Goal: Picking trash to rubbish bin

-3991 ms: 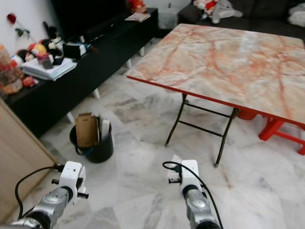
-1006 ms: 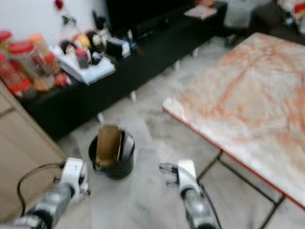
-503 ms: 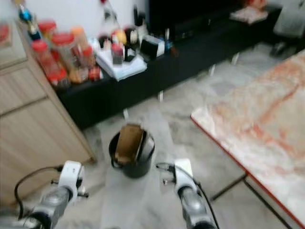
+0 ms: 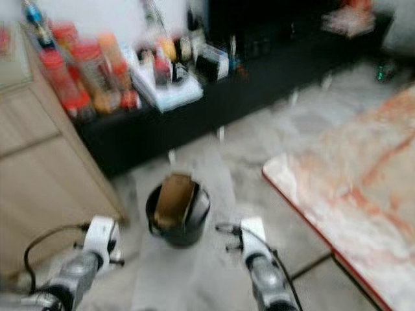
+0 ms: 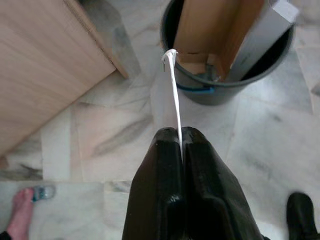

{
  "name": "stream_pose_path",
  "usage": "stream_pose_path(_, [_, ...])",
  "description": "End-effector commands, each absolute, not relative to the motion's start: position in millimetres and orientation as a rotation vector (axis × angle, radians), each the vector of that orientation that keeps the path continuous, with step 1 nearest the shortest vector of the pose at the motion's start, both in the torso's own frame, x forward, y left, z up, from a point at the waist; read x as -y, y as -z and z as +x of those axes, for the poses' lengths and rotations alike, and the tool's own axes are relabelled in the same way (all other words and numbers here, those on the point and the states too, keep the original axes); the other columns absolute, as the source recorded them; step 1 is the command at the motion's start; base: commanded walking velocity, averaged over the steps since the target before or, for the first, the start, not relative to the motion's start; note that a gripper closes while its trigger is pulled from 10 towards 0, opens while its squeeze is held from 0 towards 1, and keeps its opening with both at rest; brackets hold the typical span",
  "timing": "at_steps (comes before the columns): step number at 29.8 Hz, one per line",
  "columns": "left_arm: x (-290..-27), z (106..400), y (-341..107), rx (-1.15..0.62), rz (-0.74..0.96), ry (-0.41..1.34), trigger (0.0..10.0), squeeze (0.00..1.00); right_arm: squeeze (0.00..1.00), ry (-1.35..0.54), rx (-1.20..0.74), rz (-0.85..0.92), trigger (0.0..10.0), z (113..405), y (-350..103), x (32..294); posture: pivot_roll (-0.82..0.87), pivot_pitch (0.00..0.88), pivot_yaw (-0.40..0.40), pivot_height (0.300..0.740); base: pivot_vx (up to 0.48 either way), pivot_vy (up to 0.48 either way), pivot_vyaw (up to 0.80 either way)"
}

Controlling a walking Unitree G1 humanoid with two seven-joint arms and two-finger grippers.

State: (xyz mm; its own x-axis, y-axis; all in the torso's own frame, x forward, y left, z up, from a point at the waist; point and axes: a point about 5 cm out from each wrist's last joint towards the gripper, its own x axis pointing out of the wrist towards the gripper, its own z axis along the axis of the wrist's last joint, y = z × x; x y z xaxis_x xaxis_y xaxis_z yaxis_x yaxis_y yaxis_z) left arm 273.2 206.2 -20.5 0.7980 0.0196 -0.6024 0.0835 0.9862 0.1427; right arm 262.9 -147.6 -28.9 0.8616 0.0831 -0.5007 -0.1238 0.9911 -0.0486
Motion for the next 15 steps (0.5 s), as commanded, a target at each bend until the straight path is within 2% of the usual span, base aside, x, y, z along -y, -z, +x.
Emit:
stream_pose_path(1, [-216.5, 268.7, 22.5, -0.674, 0.195, 0.018, 10.0, 0.00, 0.00, -0.134, -0.513, -0.070, 10.0, 263.8, 28.0, 137.7, 0.15, 0.127, 0.012, 0.740, 0.300, 0.000, 0.00])
stream_pose_path(9, [-216.3, 269.1, 22.3, -0.674, 0.197, 0.018, 10.0, 0.00, 0.00, -0.143, -0.509, -0.082, 10.0, 264.0, 27.6, 137.6, 0.15, 0.124, 0.011, 0.740, 0.302, 0.000, 0.00])
stream_pose_path(15, [-215.4, 269.6, 22.1, -0.672, 0.198, 0.023, 10.0, 0.00, 0.00, -0.148, -0.508, -0.083, 10.0, 264.5, 27.2, 136.9, 0.15, 0.115, 0.010, 0.740, 0.303, 0.000, 0.73])
